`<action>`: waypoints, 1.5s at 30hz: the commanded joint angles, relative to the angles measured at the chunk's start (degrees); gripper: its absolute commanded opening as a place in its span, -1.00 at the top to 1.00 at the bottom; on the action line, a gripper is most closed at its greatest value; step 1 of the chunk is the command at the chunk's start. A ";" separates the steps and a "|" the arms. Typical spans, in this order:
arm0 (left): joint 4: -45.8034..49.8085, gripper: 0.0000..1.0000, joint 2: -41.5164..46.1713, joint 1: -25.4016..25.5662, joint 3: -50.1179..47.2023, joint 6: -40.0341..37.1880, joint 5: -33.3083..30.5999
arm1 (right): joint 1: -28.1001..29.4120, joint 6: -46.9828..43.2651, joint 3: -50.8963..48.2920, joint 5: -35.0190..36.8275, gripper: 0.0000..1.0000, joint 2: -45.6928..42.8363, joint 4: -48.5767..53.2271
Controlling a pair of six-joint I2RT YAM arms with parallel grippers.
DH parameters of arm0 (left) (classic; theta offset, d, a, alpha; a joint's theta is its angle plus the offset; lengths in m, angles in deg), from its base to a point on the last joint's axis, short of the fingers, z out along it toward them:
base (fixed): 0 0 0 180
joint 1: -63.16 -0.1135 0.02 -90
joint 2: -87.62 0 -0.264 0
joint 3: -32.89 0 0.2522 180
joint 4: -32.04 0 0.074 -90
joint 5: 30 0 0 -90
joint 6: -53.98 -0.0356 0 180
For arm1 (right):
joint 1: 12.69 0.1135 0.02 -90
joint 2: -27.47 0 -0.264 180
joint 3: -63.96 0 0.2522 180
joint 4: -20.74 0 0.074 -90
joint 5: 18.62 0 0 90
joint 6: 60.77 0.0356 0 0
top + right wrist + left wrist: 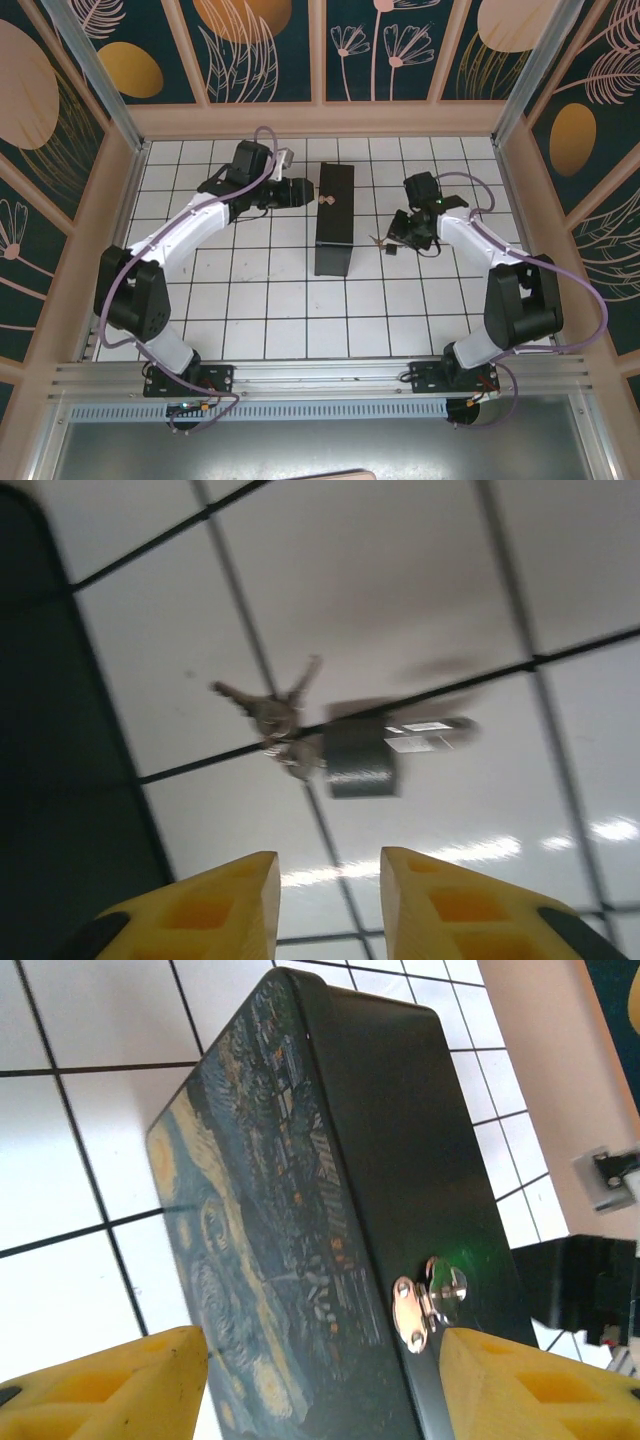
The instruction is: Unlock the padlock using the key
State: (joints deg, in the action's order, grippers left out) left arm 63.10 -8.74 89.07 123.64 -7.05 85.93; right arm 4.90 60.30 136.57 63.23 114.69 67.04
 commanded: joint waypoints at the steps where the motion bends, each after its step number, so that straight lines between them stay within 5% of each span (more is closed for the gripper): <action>1: -5.60 -0.21 -5.59 -0.27 2.23 3.99 6.98 | 0.35 1.35 -1.83 -7.88 0.59 -0.25 -13.05; 4: -10.81 -0.18 -6.15 -0.18 1.31 8.10 10.31 | 1.67 2.57 -3.29 -12.23 0.84 3.03 -18.41; 11: -14.27 -0.17 -4.62 1.16 0.52 11.69 15.89 | 5.63 16.71 -11.61 -26.33 0.85 8.26 -46.67; 19: -14.01 -0.17 -2.19 2.02 -1.33 13.92 13.88 | 11.66 27.85 -0.65 -27.87 0.80 24.58 -65.69; 22: -11.59 -0.16 -2.17 1.15 -0.71 13.34 11.31 | 13.44 28.08 8.90 -26.95 0.69 31.02 -62.51; 25: -7.86 -0.17 -2.19 0.23 0.09 10.77 5.09 | 12.13 31.11 7.69 -25.47 0.54 31.89 -60.86; 31: -6.63 -0.16 -6.14 -1.96 2.12 8.13 1.15 | 7.12 25.49 -3.61 -19.22 0.54 20.94 -48.76; 39: -6.20 -0.15 -8.61 -2.34 6.04 7.65 -2.13 | 4.34 10.55 0.53 -8.61 0.42 14.68 -23.81; 44: -6.32 -0.36 -5.33 -3.73 4.27 -1.94 -14.83 | 1.19 3.61 -2.43 -3.92 -0.03 9.50 -24.20; 45: -8.77 -0.69 -3.76 -4.13 1.36 -4.40 -18.38 | 0.92 0.81 -2.38 -2.40 -0.52 8.72 -25.05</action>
State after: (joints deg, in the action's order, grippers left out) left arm 56.52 -16.30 86.29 127.91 -4.32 77.65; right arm 7.26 69.61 135.02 55.28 126.75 40.00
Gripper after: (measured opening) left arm 0.722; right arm 0.594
